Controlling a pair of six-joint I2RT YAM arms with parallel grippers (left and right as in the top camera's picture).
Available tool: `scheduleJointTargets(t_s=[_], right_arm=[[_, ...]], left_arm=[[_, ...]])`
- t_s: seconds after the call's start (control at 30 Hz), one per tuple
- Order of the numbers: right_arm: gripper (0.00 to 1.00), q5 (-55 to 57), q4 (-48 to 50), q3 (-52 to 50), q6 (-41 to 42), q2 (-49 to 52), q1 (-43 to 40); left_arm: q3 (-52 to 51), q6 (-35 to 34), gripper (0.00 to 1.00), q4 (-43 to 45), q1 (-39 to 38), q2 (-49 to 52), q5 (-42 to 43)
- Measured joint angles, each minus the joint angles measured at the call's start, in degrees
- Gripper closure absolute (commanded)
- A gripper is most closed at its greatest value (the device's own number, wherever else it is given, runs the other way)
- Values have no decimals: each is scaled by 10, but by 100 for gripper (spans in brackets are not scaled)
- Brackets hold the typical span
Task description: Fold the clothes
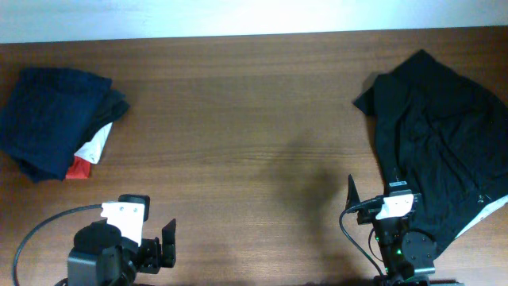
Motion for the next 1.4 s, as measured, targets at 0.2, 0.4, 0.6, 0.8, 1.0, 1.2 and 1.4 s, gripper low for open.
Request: scheduleJointTargets(t_s=[0.2, 0.4, 0.6, 0.8, 1.0, 1.2, 1.4], right_arm=[[1, 0, 0, 0, 0, 0, 0], [1, 0, 0, 0, 0, 0, 0], [1, 0, 0, 0, 0, 0, 0], [1, 0, 0, 0, 0, 0, 0], [1, 0, 0, 0, 0, 0, 0], [1, 2, 0, 0, 0, 0, 0], [1, 3, 0, 0, 0, 0, 0]], left_arm=[[0, 0, 1, 0, 0, 0, 0], [0, 0, 1, 0, 0, 0, 0], [0, 0, 1, 0, 0, 0, 0], [0, 0, 1, 0, 30, 0, 0], [-53, 0, 1, 124, 122, -25, 1], [-214, 0, 1, 284, 136, -104, 12], [-394, 0, 1, 506, 136, -203, 52]])
